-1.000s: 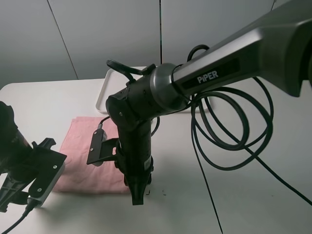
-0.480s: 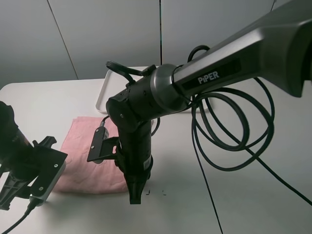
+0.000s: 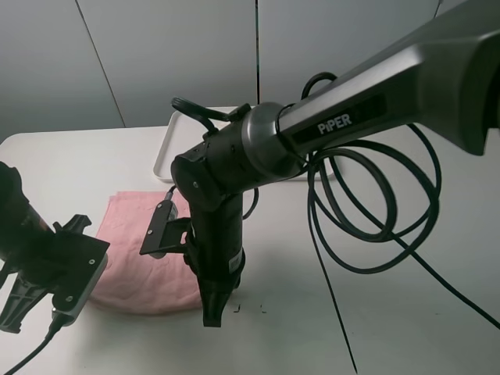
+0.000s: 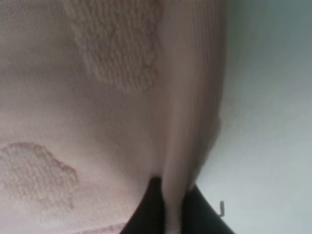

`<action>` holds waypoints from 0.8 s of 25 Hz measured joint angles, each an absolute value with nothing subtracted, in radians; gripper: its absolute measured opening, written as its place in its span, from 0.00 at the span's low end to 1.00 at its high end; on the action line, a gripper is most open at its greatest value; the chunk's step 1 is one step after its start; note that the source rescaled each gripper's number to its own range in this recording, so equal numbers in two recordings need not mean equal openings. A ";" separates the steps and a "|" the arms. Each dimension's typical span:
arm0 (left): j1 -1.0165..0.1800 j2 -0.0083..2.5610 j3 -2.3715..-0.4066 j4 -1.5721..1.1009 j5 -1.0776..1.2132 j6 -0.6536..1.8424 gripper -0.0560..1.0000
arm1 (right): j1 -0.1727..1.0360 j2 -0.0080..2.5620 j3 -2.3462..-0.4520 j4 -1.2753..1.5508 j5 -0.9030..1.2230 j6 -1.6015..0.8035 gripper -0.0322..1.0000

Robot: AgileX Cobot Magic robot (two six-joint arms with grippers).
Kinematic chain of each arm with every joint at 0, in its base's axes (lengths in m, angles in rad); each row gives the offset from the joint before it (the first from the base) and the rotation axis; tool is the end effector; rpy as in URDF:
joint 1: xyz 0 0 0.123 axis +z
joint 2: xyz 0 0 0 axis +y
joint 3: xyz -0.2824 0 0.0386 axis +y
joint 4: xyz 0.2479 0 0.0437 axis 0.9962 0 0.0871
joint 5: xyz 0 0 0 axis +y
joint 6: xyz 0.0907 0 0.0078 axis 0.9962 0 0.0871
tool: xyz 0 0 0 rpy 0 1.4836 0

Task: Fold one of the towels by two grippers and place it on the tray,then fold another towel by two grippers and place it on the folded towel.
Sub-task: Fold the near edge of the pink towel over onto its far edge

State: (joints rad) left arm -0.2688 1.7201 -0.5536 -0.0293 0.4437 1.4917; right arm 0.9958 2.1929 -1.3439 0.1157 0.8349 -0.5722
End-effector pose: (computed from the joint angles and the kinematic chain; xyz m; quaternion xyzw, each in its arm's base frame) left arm 0.2138 -0.0601 0.0949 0.7623 0.6468 0.0083 0.0234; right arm 0.2057 0.3318 0.0821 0.6770 -0.7346 -0.0387 0.0215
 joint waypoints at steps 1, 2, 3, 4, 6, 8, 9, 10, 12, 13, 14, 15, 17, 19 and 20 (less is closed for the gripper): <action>-0.269 1.713 -0.554 -0.039 0.444 1.492 0.06 | 0.996 2.193 -1.344 0.116 0.835 -0.565 0.04; -0.269 1.703 -0.554 -0.047 0.444 1.492 0.06 | 0.996 2.191 -1.344 0.118 0.835 -0.556 0.04; -0.269 1.691 -0.554 -0.055 0.444 1.492 0.05 | 0.996 2.191 -1.344 0.118 0.835 -0.549 0.04; -0.269 1.677 -0.554 -0.064 0.444 1.492 0.05 | 0.996 2.188 -1.343 0.118 0.837 -0.545 0.04; -0.269 1.646 -0.554 -0.073 0.446 1.488 0.05 | 0.996 2.178 -1.338 0.119 0.843 -0.541 0.04; -0.269 1.621 -0.554 -0.079 0.462 1.480 0.05 | 0.988 2.155 -1.331 0.124 0.856 -0.534 0.04; -0.269 1.607 -0.554 -0.082 0.473 1.477 0.05 | 0.981 2.137 -1.331 0.129 0.862 -0.528 0.04; -0.269 1.595 -0.554 -0.082 0.482 1.476 0.05 | 0.973 2.119 -1.331 0.143 0.867 -0.523 0.04; -0.269 1.569 -0.554 -0.082 0.496 1.474 0.05 | 0.946 2.075 -1.331 0.170 0.875 -0.518 0.04; -0.269 1.557 -0.554 -0.089 0.500 1.472 0.05 | 0.930 2.052 -1.331 0.186 0.880 -0.516 0.04; -0.269 1.547 -0.554 -0.102 0.502 1.472 0.05 | 0.914 2.027 -1.331 0.211 0.888 -0.516 0.04; -0.269 1.536 -0.554 -0.118 0.502 1.472 0.05 | 0.899 2.012 -1.331 0.230 0.894 -0.516 0.04; -0.269 1.517 -0.554 -0.163 0.502 1.472 0.05 | 0.867 1.985 -1.331 0.276 0.913 -0.514 0.04; -0.269 1.503 -0.553 -0.219 0.496 1.461 0.05 | 0.846 1.969 -1.331 0.306 0.937 -0.510 0.04; -0.269 1.500 -0.553 -0.238 0.489 1.446 0.05 | 0.841 1.965 -1.331 0.306 0.950 -0.502 0.04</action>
